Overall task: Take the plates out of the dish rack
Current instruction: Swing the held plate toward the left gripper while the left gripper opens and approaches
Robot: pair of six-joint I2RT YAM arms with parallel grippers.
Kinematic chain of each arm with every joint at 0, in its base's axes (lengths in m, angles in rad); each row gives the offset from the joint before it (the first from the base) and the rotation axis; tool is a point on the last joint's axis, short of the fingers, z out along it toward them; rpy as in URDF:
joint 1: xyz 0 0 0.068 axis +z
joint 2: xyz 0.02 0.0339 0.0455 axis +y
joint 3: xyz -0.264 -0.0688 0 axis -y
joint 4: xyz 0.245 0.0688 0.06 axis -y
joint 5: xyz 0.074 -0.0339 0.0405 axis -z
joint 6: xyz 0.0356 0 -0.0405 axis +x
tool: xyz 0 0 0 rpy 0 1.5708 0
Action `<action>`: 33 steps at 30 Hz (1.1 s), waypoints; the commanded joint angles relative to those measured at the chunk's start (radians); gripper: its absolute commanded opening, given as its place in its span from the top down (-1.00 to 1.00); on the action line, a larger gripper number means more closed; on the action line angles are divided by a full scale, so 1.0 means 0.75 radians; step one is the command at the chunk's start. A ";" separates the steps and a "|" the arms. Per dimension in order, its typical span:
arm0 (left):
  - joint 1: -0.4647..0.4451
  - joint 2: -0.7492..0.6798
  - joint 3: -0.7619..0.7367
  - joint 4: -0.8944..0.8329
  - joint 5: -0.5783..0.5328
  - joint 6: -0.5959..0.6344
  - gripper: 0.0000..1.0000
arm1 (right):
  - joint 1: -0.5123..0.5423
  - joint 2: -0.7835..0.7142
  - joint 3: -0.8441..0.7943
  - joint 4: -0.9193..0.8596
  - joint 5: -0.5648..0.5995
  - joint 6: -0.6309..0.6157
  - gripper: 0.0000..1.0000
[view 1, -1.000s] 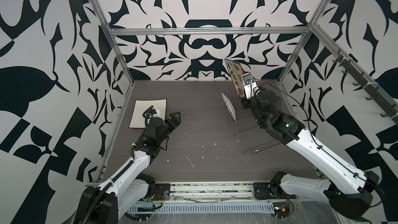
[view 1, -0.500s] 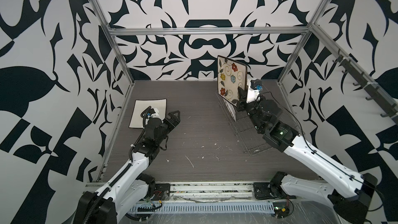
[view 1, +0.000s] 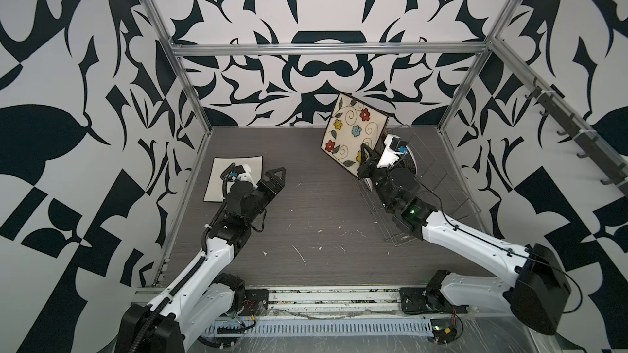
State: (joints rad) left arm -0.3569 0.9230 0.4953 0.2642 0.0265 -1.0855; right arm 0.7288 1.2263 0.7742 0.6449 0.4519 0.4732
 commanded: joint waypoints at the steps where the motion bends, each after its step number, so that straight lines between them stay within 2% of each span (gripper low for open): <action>1: -0.003 0.019 -0.022 0.147 0.037 -0.118 -0.98 | 0.006 -0.017 0.036 0.522 -0.020 0.180 1.00; 6: -0.003 0.076 -0.012 0.225 0.110 -0.179 -0.97 | 0.026 0.021 0.033 0.527 -0.027 0.257 1.00; 12: -0.005 0.120 -0.036 0.362 0.159 -0.282 -0.96 | 0.086 0.091 0.005 0.581 0.042 0.374 1.00; 21: -0.007 0.166 -0.049 0.422 0.179 -0.315 -0.96 | 0.235 0.383 0.008 1.038 0.087 0.401 1.00; 25: -0.007 0.164 -0.045 0.439 0.194 -0.310 -0.96 | 0.290 0.456 0.067 1.041 0.112 0.408 1.00; 28: -0.007 0.151 -0.050 0.434 0.194 -0.309 -0.96 | 0.324 0.466 0.089 1.005 0.178 0.399 1.00; 33: -0.007 0.141 -0.073 0.440 0.177 -0.314 -0.96 | 0.350 0.476 0.112 1.000 0.205 0.379 1.00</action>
State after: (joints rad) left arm -0.3595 1.0439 0.4595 0.5583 0.1589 -1.3136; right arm 0.9890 1.6527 0.7460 1.0866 0.5518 0.7536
